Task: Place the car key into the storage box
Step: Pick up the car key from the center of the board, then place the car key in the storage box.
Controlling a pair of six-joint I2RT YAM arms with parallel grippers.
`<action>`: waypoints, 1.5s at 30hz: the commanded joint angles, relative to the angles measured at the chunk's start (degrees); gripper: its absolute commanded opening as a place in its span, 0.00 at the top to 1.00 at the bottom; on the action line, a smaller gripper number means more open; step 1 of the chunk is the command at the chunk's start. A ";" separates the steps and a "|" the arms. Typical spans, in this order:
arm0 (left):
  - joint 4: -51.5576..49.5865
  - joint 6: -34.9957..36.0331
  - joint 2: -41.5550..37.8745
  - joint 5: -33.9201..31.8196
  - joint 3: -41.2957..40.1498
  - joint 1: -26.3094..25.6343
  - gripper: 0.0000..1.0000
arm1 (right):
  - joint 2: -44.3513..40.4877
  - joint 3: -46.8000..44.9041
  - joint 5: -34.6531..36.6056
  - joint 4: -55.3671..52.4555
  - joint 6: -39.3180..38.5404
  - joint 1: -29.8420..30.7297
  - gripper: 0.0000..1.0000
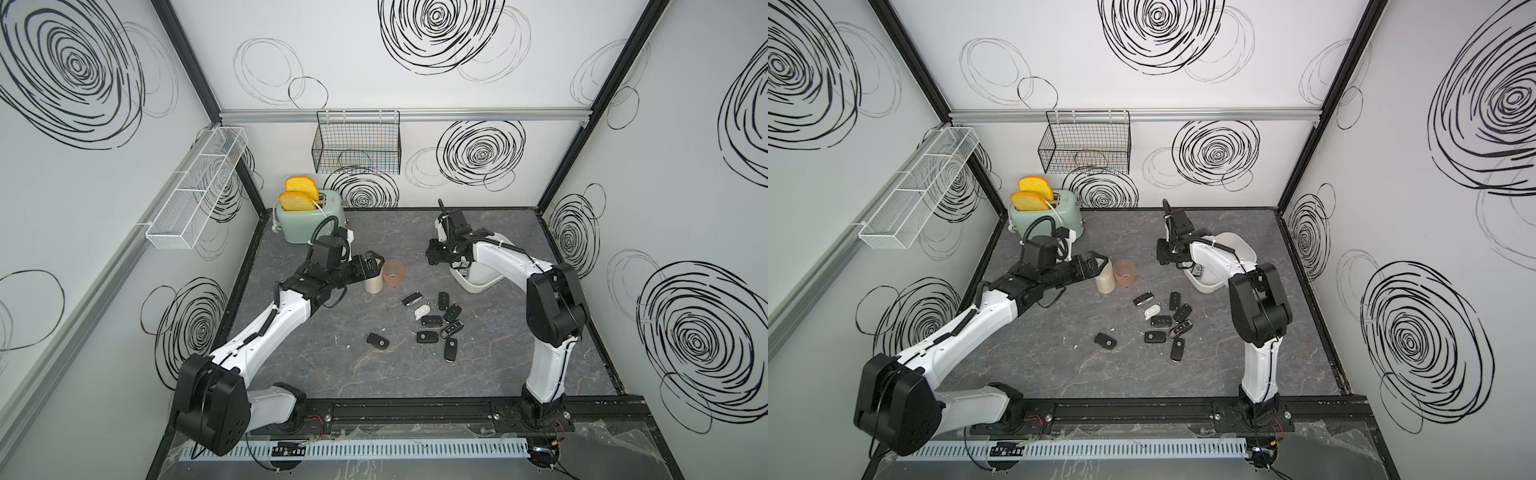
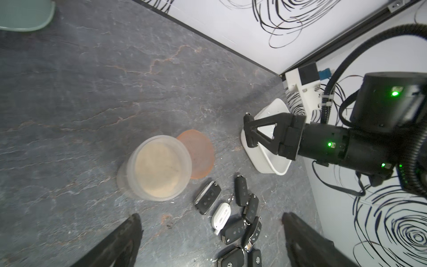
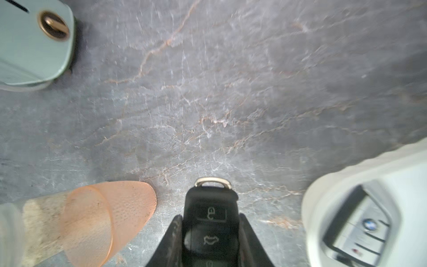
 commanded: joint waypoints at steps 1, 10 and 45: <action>-0.31 1.82 2.75 -0.62 4.63 -2.70 0.02 | -4.08 -1.04 0.90 0.32 -3.70 -2.89 0.72; -3.10 5.17 10.69 -0.67 12.34 -8.09 0.02 | -8.48 -6.66 6.20 0.04 -5.79 -11.04 0.72; -6.24 5.66 5.30 -4.18 7.49 -9.62 0.02 | 3.62 -11.71 9.12 2.28 -6.26 -15.44 0.65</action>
